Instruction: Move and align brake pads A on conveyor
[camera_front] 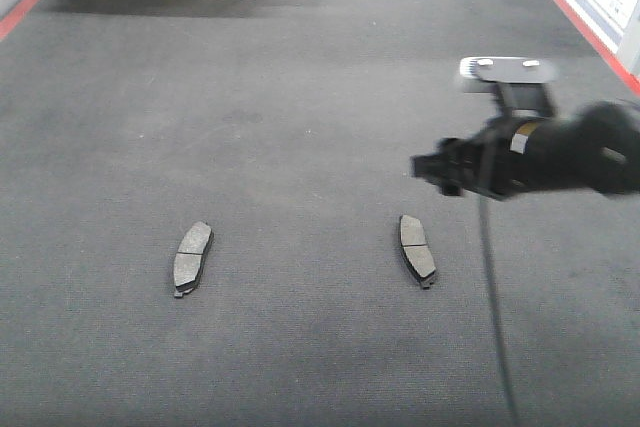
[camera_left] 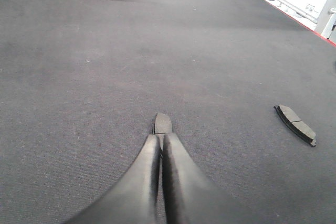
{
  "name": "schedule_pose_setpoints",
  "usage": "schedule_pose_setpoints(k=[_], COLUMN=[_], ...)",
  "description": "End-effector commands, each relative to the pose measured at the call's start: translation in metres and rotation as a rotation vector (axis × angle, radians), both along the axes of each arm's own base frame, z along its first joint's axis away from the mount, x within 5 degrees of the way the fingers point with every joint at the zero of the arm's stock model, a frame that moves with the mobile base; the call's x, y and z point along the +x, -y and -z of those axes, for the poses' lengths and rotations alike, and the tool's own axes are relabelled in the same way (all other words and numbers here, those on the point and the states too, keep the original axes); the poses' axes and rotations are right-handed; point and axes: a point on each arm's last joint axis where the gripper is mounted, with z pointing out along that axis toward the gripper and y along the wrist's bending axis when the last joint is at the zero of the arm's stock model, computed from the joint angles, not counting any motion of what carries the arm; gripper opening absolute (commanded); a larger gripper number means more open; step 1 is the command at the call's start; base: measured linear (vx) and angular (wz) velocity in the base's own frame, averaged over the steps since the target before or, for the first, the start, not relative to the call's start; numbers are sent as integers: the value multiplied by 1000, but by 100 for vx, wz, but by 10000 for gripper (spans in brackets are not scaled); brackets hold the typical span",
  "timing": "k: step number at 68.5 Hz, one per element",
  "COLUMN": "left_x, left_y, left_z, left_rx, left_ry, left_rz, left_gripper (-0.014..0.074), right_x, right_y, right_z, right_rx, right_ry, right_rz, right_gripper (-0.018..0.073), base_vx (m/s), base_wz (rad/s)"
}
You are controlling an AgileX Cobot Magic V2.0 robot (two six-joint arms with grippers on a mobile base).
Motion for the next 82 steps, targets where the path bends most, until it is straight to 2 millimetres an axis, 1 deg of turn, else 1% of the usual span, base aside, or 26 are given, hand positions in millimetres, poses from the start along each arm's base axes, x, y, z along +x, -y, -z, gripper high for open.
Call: schedule_pose_setpoints(k=[1, 5, 9, 23, 32, 36, 43, 47, 55, 82], left_x=[1, 1, 1, 1, 1, 1, 1, 1, 1, 1], left_y=[1, 1, 1, 1, 1, 1, 1, 1, 1, 1], left_z=[-13, -13, -13, -13, -13, -13, -13, -13, -13, -13], left_rx=[-20, -20, -20, -20, -20, -20, -20, -20, -20, -20], left_ry=[74, 74, 74, 74, 74, 74, 74, 74, 74, 74], left_rz=[13, 13, 13, 13, 13, 13, 13, 13, 13, 13], left_gripper=[-6, -6, -6, -6, -6, -6, -6, -6, -6, -6], right_x=[-31, -51, -74, -146, -186, -204, -223, -231, -240, -241], right_y=[12, 18, 25, 45, 57, 62, 69, 71, 73, 74], right_z=[-31, -33, -34, -31, -26, -20, -9, -6, -11, -10], right_rx=[-7, -19, -22, 4, 26, 28, 22, 23, 48, 48], right_ry=[185, 218, 244, 350, 452, 509, 579, 627, 728, 727], right_rz=[-21, -31, -36, -32, -30, -30, -30, -30, -27, -26], right_gripper=[333, 284, 216, -11, -7, -8, -6, -6, -3, -3], base_vx=[0, 0, 0, 0, 0, 0, 0, 0, 0, 0], base_wz=[0, 0, 0, 0, 0, 0, 0, 0, 0, 0])
